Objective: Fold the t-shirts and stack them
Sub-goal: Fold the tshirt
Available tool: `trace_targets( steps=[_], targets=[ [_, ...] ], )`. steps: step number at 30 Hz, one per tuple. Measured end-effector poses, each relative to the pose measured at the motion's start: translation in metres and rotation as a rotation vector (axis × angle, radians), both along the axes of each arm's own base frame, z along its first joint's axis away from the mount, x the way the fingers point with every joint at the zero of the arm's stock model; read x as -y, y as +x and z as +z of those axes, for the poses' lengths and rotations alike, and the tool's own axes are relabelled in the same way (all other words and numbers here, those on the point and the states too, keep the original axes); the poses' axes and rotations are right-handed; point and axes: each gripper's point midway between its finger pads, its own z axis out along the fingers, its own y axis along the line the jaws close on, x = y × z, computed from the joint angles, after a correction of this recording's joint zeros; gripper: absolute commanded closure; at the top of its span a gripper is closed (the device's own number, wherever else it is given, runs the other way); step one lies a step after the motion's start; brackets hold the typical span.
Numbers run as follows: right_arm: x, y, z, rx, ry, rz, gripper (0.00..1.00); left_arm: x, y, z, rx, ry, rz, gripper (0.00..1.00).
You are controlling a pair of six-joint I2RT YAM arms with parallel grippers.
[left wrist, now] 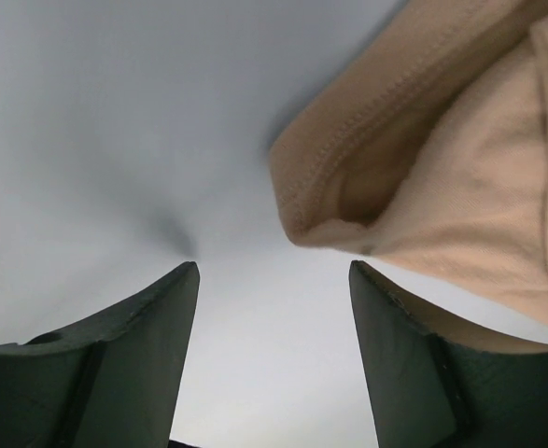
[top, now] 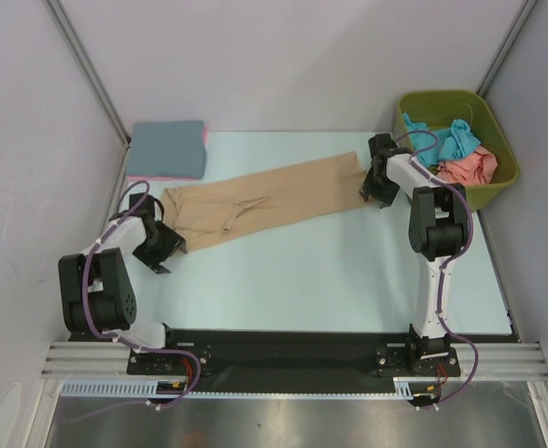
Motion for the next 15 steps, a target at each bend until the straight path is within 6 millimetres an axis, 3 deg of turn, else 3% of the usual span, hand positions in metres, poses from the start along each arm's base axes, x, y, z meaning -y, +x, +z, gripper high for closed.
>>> trace_targets(
  steps=[8, 15],
  targets=[
    [0.000, 0.000, 0.001, 0.000, -0.004, 0.008, 0.36, -0.003, 0.013, 0.033, 0.121, 0.021, -0.005, 0.23],
    [-0.002, 0.012, 0.013, 0.039, 0.004, 0.011, 0.38, -0.008, 0.017, 0.007, 0.045, 0.007, 0.009, 0.25]
  ],
)
